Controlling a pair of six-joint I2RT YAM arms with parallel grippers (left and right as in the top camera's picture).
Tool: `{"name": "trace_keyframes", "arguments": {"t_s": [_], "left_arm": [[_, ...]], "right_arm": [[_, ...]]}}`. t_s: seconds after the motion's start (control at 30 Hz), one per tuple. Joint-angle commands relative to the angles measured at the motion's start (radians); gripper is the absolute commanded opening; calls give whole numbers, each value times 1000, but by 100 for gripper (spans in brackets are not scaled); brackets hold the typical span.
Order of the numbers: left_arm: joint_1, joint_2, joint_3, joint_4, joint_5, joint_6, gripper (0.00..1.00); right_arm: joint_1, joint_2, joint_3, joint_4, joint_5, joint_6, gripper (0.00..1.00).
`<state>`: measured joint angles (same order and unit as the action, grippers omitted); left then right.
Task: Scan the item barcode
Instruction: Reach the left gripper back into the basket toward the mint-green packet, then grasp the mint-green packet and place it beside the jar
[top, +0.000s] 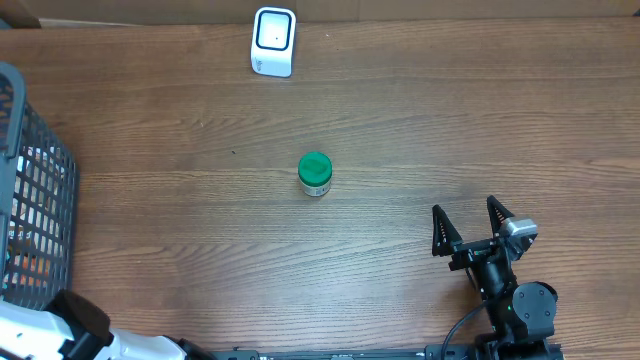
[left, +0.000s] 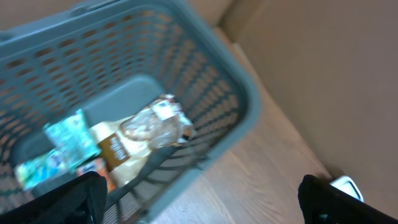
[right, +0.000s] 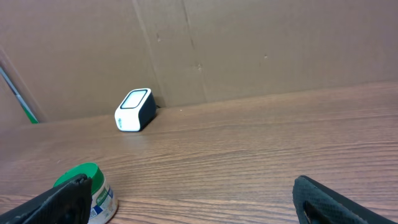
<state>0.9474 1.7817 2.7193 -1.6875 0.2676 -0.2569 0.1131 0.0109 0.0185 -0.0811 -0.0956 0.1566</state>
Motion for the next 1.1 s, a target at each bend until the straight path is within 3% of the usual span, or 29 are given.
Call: {"name": "trace_keyframes", "arguments": {"t_s": [0.0,0.1,0.23,0.53,0.8,0.93,1.07], "left_arm": [[96,47,-83,-2,-16,-17,98],[129,77,-158,-2,-32,21,88],[132,99,-381,55,-190,21,86],[129,98,-748,312,-272,10,82],[129,100,-1009,584,-304,79,87],[129,106,-1080,725,-301,105,100],[129,150,-1101,798,-301,105,100]], "right_arm": [[5,-8,-10,4,12,-4,100],[5,-8,-10,4,12,-4,100],[5,-8,-10,4,12,-4,100],[5,-8,-10,4,12,-4,100],[5,-8,-10,4,12,-4,100],[5,-8,-10,4,12,-4,100],[5,-8,-10,4,12,-4,100]]}}
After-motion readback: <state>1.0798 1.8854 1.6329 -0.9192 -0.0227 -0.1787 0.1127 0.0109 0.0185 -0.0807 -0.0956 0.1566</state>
